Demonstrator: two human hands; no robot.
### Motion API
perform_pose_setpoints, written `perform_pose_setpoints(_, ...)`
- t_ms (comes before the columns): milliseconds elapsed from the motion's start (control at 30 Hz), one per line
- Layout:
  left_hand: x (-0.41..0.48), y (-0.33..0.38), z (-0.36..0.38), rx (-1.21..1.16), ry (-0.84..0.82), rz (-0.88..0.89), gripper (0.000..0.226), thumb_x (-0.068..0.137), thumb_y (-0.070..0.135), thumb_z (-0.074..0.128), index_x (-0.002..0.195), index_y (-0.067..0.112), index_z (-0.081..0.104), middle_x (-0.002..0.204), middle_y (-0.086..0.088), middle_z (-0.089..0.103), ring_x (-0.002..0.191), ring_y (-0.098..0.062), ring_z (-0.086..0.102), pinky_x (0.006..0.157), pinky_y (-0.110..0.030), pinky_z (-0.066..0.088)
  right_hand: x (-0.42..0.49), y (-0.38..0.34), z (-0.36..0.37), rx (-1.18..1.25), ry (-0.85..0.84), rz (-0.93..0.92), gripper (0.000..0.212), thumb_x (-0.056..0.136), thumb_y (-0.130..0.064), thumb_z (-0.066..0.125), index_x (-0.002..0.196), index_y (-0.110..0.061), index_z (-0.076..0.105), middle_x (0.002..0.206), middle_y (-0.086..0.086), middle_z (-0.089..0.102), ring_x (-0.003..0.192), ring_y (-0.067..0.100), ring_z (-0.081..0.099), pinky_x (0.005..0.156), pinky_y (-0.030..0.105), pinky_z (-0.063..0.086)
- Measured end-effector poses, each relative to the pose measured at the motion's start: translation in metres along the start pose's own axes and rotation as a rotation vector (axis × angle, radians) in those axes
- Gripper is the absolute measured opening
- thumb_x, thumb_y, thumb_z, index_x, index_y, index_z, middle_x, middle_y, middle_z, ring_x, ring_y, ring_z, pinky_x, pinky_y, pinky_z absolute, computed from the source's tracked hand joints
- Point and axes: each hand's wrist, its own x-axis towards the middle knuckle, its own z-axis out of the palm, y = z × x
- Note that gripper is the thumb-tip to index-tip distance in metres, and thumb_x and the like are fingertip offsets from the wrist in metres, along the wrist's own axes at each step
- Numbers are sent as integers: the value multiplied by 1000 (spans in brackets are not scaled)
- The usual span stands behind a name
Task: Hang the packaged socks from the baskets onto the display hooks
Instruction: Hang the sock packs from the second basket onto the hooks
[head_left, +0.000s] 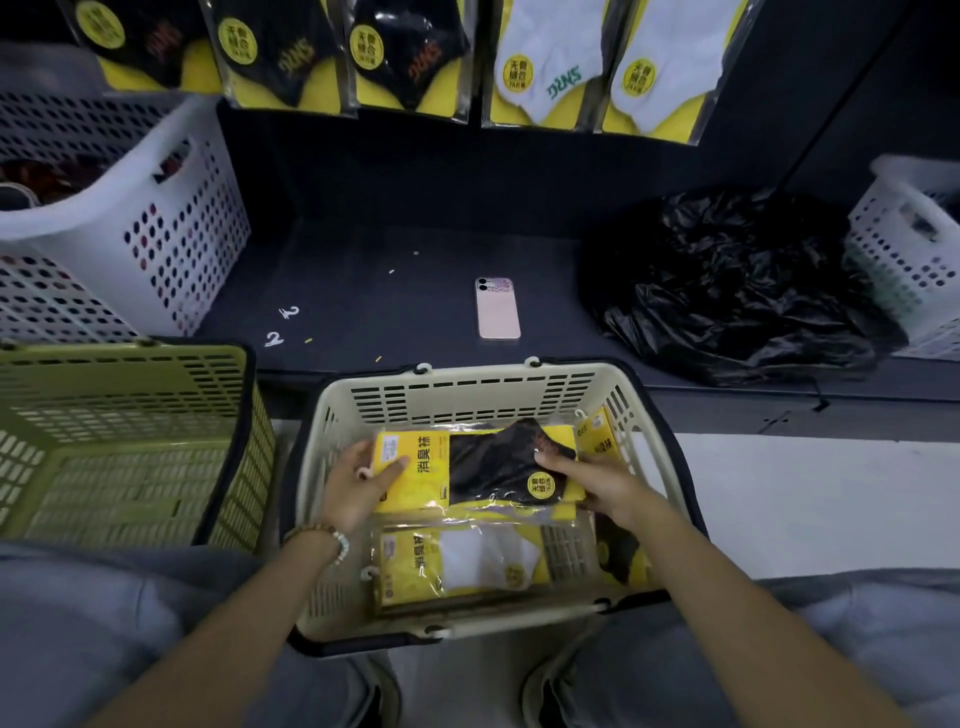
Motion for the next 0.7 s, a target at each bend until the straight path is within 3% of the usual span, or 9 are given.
perform_pose_setpoints(133,4,46,-20,-91,93,126,56,81,27,71,132,16,50,127,-3,58,101,-11,59,81,-19,48,-21,-27,-5,147,-8,-148,59,60,-44,79,110,-15,69,96,1,75,85,12,72,61,20,53)
perform_pose_setpoints(233,1,73,-23,-323,122,64,101,75,38,75,150,22,9,144,-2,40,128,-16,43,103,-29,35,-33,-48,-5,307,63,-236,42,69,-36,78,104,-13,69,89,1,76,75,12,72,55,20,52)
perform_pose_setpoints(300,-8,89,-17,-561,59,-49,122,59,50,78,150,26,0,139,-2,42,130,-23,40,110,-42,33,-40,-60,-4,411,78,-276,27,76,-31,76,98,-15,69,87,0,76,69,10,72,51,18,51)
perform_pose_setpoints(333,-13,97,-10,-656,-9,-94,118,55,52,78,149,29,10,140,-5,39,131,-27,39,109,-48,34,-43,-65,-2,450,80,-292,25,77,-32,75,97,-18,69,88,-1,76,70,9,72,52,19,52)
perform_pose_setpoints(400,-21,113,4,-782,-212,-134,82,58,53,74,131,34,40,142,-11,36,127,-31,43,103,-50,41,-50,-76,4,504,57,-320,28,78,-35,74,99,-18,68,90,-2,76,74,10,73,55,23,53)
perform_pose_setpoints(433,-25,123,12,-826,-310,-134,67,60,52,74,120,35,49,136,-11,42,121,-30,48,97,-46,46,-54,-81,7,519,48,-334,30,79,-36,74,101,-17,68,90,-2,76,76,11,73,58,24,54)
perform_pose_setpoints(500,-27,142,25,-836,-397,-57,60,66,46,74,119,27,54,127,-13,57,114,-28,58,89,-39,51,-60,-89,13,514,41,-365,34,78,-37,73,106,-17,68,94,-3,76,85,12,72,71,29,54)
perform_pose_setpoints(600,-23,167,34,-810,-275,49,48,80,30,69,123,13,58,117,-9,68,104,-22,66,84,-37,55,-68,-97,14,513,-33,-439,44,71,-37,75,111,-18,68,103,2,74,94,18,71,76,30,55)
perform_pose_setpoints(700,-14,189,28,-666,-157,152,39,84,28,68,119,15,59,113,-5,70,98,-18,68,86,-38,54,-76,-104,3,387,-61,-486,62,66,-41,76,119,-12,62,105,5,73,97,20,70,85,34,53)
